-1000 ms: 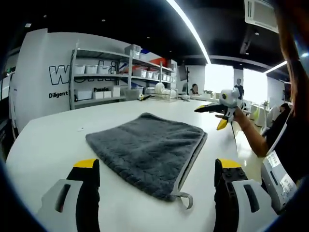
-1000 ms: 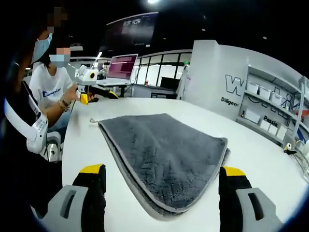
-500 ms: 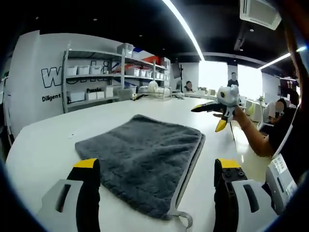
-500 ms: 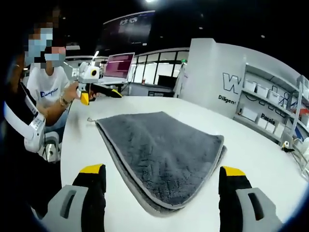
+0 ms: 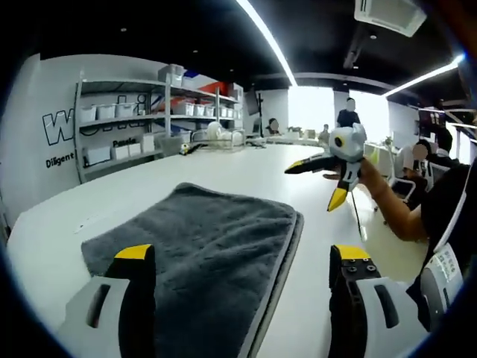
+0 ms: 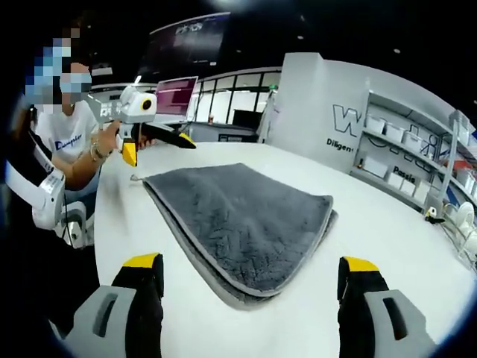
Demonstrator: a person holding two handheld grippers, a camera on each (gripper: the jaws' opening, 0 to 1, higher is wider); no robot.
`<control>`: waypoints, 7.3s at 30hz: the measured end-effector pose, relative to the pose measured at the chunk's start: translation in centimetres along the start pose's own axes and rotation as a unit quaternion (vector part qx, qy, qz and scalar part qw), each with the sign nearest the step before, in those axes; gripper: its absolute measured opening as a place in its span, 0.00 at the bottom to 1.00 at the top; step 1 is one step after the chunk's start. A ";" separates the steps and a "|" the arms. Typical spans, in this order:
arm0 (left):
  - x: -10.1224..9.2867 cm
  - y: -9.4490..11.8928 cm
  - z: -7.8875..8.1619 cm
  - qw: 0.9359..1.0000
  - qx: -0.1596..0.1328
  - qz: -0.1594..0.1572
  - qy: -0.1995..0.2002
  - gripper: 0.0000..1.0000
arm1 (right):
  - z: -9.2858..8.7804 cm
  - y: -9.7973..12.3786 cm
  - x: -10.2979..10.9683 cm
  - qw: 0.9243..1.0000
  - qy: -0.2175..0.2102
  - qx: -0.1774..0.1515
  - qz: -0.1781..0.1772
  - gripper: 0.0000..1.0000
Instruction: Open the folded towel by lifting each exposed corner and separating the folded layers until the towel lies flat within the target outline without major curled edges
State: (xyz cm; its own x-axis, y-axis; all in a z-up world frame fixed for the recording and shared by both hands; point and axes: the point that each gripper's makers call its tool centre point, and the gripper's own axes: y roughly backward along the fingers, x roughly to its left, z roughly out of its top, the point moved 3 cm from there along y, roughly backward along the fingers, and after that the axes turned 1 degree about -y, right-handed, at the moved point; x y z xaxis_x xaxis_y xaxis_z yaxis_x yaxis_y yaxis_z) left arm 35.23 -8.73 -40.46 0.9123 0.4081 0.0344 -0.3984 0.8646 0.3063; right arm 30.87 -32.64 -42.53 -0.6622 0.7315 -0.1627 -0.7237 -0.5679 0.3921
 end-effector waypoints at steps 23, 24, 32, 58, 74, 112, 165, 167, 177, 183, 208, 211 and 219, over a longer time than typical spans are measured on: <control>-5.7 -10.5 0.9 0.997 0.024 -0.071 -0.020 0.71 | -2.0 2.2 -1.2 0.999 -0.017 0.017 -0.037 0.99; -5.9 -10.8 0.8 0.997 0.026 -0.073 -0.024 0.70 | -2.0 2.2 -1.2 0.999 -0.017 0.017 -0.037 0.99; -6.0 -13.1 0.6 0.996 0.030 -0.067 -0.055 0.44 | -2.8 2.1 -1.0 0.999 -0.018 0.030 -0.039 0.99; -7.5 -16.6 -1.7 0.988 0.068 -0.088 -0.111 0.17 | -3.2 2.4 -1.1 0.999 -0.028 0.020 -0.039 0.99; -6.7 -15.9 0.0 0.991 0.014 -0.110 0.077 0.02 | -3.5 2.3 -1.1 0.999 -0.026 0.025 -0.036 0.99; 7.8 1.8 4.0 0.961 -0.196 0.116 0.160 0.02 | -1.8 0.1 0.0 0.999 0.002 0.033 -0.006 0.99; 14.5 27.8 -4.4 0.880 -0.216 0.403 0.124 0.02 | -1.9 -3.5 0.3 0.998 0.012 0.049 0.038 0.99; 14.5 28.4 -5.2 0.877 -0.211 0.412 0.128 0.02 | -2.1 -3.5 0.3 0.998 0.014 0.054 0.036 0.99; 14.3 31.2 -8.5 0.856 -0.183 0.466 0.131 0.02 | -2.4 -4.0 0.3 0.997 0.014 0.061 0.038 0.99; 14.2 32.9 -10.3 0.842 -0.176 0.491 0.139 0.02 | -2.5 -4.0 0.2 0.997 0.015 0.065 0.039 0.99; 12.5 33.2 -17.3 0.822 -0.007 0.553 0.134 0.03 | -3.0 -3.8 0.2 0.997 0.010 0.072 0.037 0.99; 12.4 33.2 -17.8 0.822 0.005 0.553 0.132 0.03 | -3.1 -3.8 0.3 0.997 0.010 0.072 0.037 0.99; 11.2 32.8 -15.5 0.845 -0.049 0.519 0.121 0.29 | -2.9 -3.6 0.3 0.997 0.009 0.068 0.035 0.99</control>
State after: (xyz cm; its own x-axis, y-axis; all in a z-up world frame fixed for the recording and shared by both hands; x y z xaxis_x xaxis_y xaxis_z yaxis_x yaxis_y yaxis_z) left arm 30.88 28.70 -44.80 0.0252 0.9990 0.0371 -0.9885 0.0193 0.1502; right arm 32.74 -31.50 -46.64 -0.7139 0.6847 -0.1465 -0.6440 -0.5600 0.5211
